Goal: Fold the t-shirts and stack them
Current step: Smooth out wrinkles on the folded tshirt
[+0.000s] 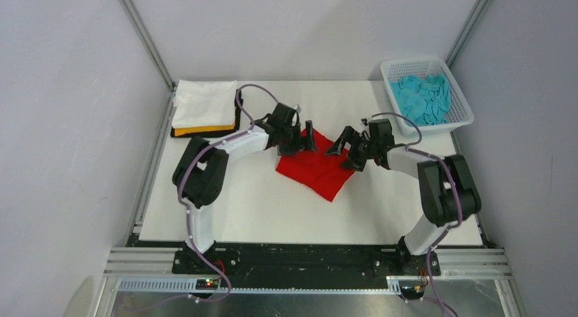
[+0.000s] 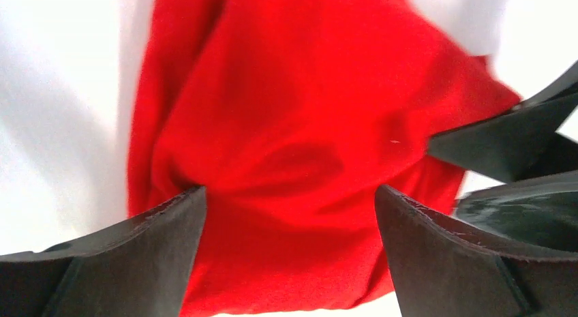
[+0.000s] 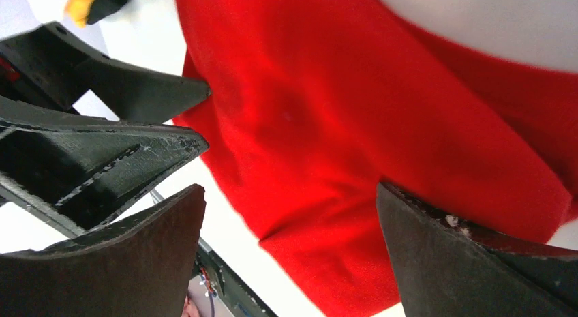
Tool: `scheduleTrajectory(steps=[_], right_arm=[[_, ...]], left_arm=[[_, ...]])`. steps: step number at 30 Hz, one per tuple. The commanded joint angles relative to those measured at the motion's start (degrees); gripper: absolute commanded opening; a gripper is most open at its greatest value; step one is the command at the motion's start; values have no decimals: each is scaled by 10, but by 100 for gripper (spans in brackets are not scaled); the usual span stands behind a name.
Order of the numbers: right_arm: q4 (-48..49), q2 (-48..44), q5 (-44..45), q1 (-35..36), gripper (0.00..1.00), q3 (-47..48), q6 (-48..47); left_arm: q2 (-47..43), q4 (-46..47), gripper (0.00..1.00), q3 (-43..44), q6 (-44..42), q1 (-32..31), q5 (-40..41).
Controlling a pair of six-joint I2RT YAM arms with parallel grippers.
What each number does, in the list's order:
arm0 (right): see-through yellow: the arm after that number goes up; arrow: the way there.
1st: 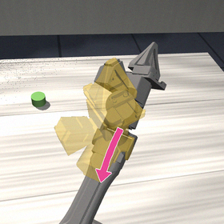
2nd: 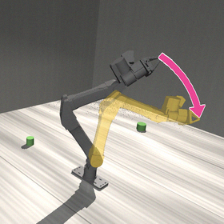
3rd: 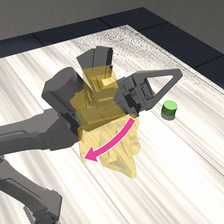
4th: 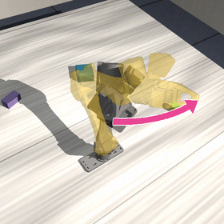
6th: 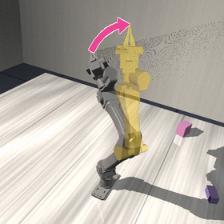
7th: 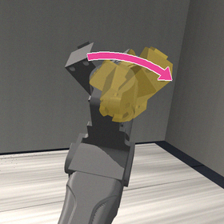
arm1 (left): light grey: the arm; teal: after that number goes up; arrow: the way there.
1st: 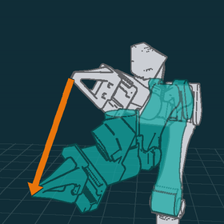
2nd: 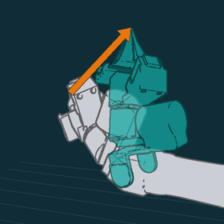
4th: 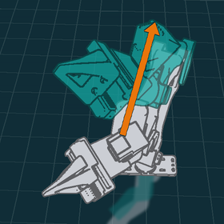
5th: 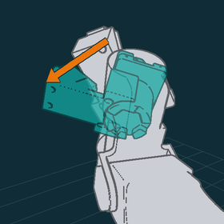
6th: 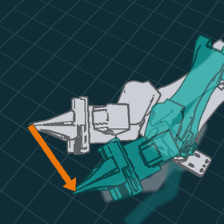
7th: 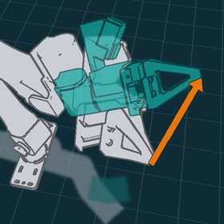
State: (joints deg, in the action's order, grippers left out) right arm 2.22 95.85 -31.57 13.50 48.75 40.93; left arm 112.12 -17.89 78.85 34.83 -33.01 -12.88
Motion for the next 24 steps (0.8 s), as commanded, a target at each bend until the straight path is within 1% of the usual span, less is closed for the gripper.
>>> scheduleTrajectory(steps=[1,3,6,9,11,14,16,20,24], right_arm=[[10,74,1,-15,99,53,-21],[7,110,-1,-24,99,76,-31],[-39,153,4,-31,99,127,-67],[-67,158,10,-31,99,155,-82],[-74,143,14,-29,99,157,-88],[-96,91,24,-25,99,158,-98],[-110,53,27,-20,99,158,-104],[-126,-14,-14,-7,100,150,-107],[-94,-82,-47,7,99,93,-77]], left_arm=[[13,3,100,-45,11,12,11],[10,10,100,-74,21,12,27],[1,28,100,-128,50,8,31],[-31,41,100,-180,70,-7,49],[-58,43,100,-196,78,-15,62],[-96,44,100,-198,77,-17,90],[-120,43,100,-187,71,-18,97],[-162,43,100,-151,52,-17,102],[-162,43,100,-107,46,4,100]])
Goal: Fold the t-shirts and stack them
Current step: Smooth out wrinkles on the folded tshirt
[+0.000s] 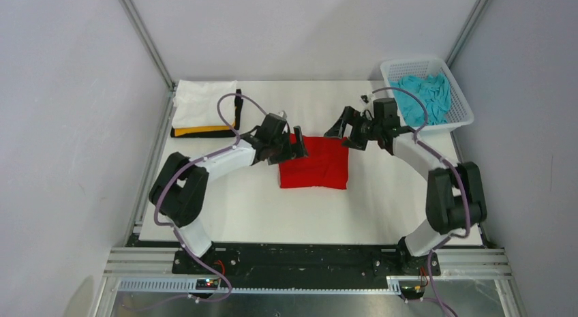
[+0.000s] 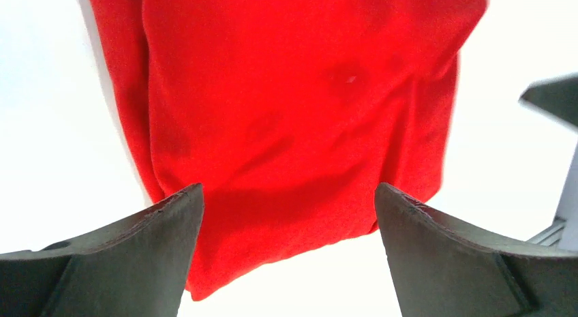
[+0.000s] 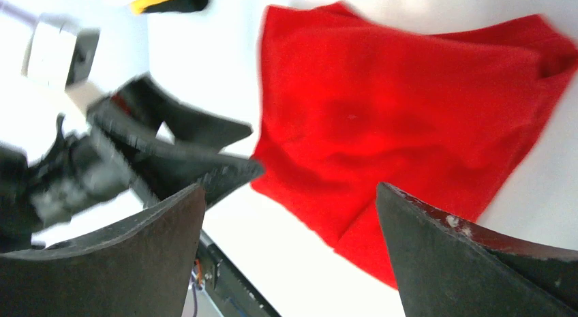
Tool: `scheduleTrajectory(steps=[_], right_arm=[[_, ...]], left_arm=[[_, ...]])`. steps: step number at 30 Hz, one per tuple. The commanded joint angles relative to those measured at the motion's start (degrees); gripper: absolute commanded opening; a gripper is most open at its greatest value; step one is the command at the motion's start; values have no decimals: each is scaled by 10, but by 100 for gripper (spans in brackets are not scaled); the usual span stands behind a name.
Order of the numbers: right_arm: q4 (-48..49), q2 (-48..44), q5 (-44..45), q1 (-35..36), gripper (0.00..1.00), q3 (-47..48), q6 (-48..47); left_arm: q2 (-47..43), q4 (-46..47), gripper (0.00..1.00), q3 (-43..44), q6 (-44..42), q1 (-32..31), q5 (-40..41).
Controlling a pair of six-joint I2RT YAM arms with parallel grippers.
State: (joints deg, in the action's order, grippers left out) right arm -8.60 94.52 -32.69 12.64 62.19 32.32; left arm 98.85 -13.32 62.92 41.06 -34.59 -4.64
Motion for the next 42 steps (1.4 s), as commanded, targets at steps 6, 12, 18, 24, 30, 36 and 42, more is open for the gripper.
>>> scheduleTrajectory(steps=[6,12,18,24,30,36,42], right_arm=[[100,-148,-49,35,99,-175,63],[169,-114,-61,53,99,-219,81],[177,-38,3,54,99,-241,70],[158,-29,91,53,99,-280,59],[104,-101,138,63,99,-287,49],[-23,-280,255,71,99,-286,26],[-62,-416,298,48,99,-304,29]], left_arm=[[70,-2,100,145,-33,50,-35],[174,-3,100,224,-37,67,-65],[217,-4,100,225,-28,88,-26],[219,-7,100,215,-29,116,-8],[182,-9,100,225,-47,119,-14],[84,-11,100,199,-68,116,-25],[-72,-15,100,79,-75,97,10]])
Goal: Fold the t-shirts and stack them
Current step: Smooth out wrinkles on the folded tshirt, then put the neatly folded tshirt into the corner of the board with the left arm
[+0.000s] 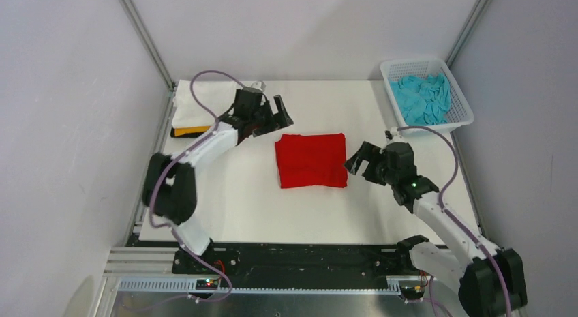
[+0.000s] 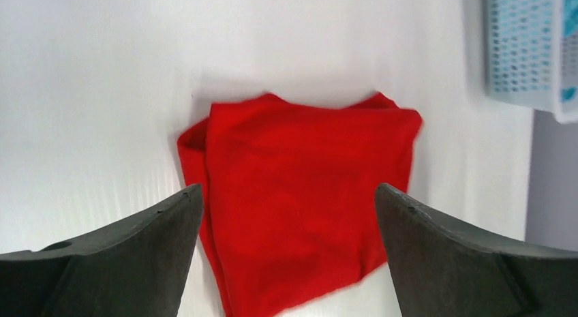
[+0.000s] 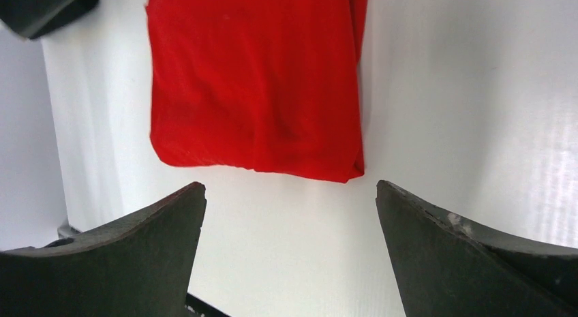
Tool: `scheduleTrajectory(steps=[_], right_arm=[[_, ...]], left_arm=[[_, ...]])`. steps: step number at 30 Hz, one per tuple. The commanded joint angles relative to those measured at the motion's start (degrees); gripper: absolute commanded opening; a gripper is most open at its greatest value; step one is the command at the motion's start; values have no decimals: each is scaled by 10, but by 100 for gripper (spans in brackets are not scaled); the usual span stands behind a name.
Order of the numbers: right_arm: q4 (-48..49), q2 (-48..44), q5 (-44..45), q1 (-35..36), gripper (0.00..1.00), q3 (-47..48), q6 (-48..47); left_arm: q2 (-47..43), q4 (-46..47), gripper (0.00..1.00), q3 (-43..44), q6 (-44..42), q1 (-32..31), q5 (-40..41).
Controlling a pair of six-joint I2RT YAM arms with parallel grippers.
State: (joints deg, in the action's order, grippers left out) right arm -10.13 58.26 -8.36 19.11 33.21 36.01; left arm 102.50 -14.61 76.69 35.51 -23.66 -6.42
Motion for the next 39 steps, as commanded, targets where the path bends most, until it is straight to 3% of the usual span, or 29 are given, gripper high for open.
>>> scheduleTrajectory(steps=[1,4,8,19,25,29,31,33,35,37,39], right_arm=[[-47,-70,47,-23,99,-18,-5],[-46,-90,-13,-52,99,-30,0],[-47,-94,-39,-58,99,-37,4],[-85,-114,-34,-59,99,-45,-4],[-93,-119,-31,-63,99,-45,-13],[-96,-124,-37,-66,99,-45,-21],[-98,-128,-37,-68,99,-45,-24],[-101,-132,-36,-70,99,-46,-28],[-105,-136,-32,-71,99,-45,-33],[-110,-140,-22,-73,100,-46,-37],[-115,-144,-14,-74,99,-46,-40]], left_arm=[[-122,-2,100,-94,-13,-13,29],[-177,-2,100,-165,0,-16,49],[-173,2,100,-219,16,-18,41],[9,10,98,-130,39,-43,13],[74,9,81,-89,49,-70,27],[106,9,63,-69,53,-83,31],[117,6,42,-63,56,-91,40],[121,-7,31,-53,52,-101,57],[121,-37,13,-34,41,-111,103],[120,-75,2,-5,24,-120,169],[115,-103,0,18,0,-122,217]])
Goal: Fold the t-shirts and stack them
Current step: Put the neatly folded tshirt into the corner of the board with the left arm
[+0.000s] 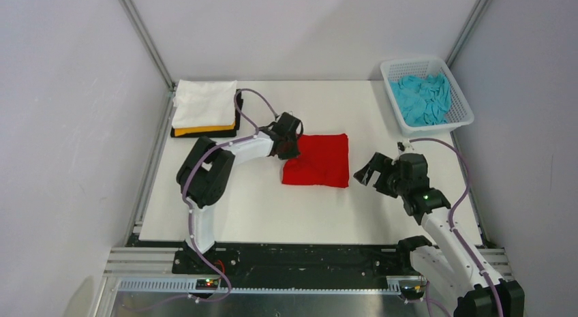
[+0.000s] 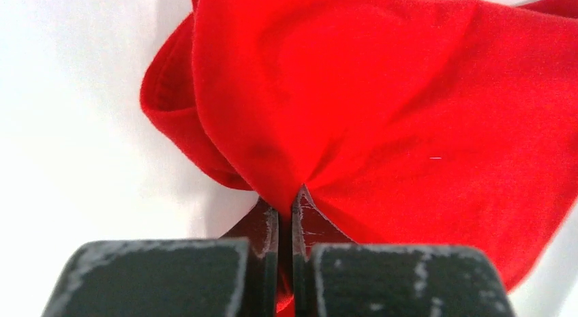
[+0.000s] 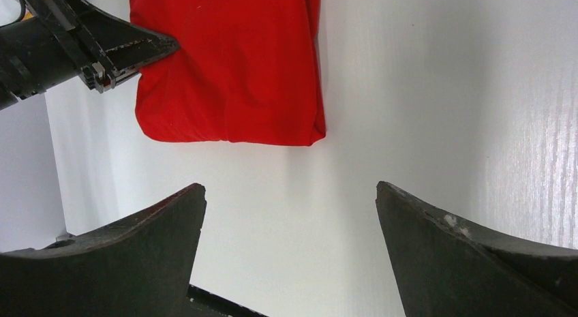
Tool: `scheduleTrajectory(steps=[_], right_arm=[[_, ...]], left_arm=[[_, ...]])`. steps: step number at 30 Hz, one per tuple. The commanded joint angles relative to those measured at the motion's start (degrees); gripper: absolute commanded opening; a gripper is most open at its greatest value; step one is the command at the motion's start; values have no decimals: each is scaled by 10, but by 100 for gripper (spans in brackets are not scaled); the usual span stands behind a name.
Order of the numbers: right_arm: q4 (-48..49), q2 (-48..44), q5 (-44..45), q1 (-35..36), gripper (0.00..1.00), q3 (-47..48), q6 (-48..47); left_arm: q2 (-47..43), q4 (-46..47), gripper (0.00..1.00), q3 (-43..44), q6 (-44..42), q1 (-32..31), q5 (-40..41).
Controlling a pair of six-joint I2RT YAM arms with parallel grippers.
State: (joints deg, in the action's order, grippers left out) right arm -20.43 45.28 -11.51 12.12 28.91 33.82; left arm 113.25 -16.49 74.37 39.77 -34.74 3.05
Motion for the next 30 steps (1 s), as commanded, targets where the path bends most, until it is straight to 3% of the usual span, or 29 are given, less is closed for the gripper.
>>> scheduleTrajectory(steps=[1,6,10,16,23,30], right_arm=[[-15,-17,19,-4,99,-3,-20],[-16,-28,32,-5,99,-7,-29],[-14,-28,38,-6,100,-7,-35],[-5,-18,48,-7,99,-12,-42],[1,3,66,-9,99,-12,-45],[5,15,79,-12,99,-12,-45]], left_arm=[[3,-101,0,48,-64,-12,143],[-26,-117,0,99,-185,-6,317],[-15,-108,0,161,-320,26,373],[14,-63,0,236,-489,92,386],[17,-18,0,297,-627,165,360],[-3,-14,0,339,-678,199,370]])
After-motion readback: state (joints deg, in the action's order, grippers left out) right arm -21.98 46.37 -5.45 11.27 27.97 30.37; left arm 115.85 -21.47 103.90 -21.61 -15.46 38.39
